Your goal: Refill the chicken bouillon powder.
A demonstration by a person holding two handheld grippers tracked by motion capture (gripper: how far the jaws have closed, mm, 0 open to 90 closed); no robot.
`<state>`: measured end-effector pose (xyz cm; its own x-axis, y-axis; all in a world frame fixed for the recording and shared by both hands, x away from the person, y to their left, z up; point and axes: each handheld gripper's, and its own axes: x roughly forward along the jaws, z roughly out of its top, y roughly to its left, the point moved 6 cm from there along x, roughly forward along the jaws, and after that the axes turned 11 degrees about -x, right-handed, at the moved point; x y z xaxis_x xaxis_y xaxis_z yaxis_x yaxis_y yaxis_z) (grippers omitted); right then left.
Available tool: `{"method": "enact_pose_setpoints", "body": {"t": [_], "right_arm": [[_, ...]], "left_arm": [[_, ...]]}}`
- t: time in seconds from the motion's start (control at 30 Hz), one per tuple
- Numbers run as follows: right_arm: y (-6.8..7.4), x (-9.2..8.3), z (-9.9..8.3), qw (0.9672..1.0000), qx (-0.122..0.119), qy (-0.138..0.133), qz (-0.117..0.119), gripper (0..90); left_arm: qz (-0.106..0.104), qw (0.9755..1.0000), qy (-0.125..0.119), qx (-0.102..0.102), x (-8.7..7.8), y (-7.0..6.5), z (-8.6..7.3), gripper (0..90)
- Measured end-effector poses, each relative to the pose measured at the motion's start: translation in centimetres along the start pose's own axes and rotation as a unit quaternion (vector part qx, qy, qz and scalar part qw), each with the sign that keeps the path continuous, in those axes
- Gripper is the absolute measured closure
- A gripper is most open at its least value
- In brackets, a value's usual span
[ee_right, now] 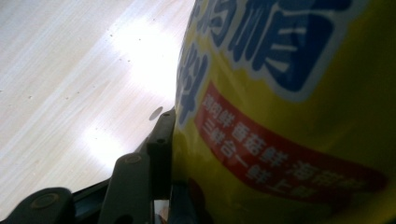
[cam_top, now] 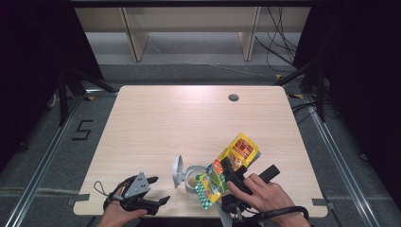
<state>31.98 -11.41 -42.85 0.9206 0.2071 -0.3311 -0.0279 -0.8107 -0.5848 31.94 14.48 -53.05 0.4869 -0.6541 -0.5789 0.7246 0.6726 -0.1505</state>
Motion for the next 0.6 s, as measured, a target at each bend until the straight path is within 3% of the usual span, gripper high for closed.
{"method": "enact_pose_setpoints", "body": {"t": [0.03, 0.2, 0.57, 0.6], "right_arm": [[-0.07, -0.02, 0.02, 0.9999, -0.007, 0.003, -0.008, 54.2], [-0.11, 0.12, 0.14, 0.9999, -0.013, -0.004, -0.002, 54.2], [-0.03, 0.0, -0.08, 0.9999, -0.012, 0.002, -0.003, 54.2], [-0.12, -0.04, -0.13, 0.9998, -0.011, 0.005, -0.018, 54.2]], "left_arm": [[-0.001, 1.0, 0.001, 0.0, 0.01, 0.0, -0.01, 21.3], [0.001, 1.0, -0.001, 0.0, 0.0, 0.01, 0.0, 21.3], [0.001, 1.0, -0.001, 0.0, -0.02, 0.0, 0.01, 21.3], [0.0, 1.0, -0.001, 0.0, -0.02, -0.01, 0.01, 21.3]]}}
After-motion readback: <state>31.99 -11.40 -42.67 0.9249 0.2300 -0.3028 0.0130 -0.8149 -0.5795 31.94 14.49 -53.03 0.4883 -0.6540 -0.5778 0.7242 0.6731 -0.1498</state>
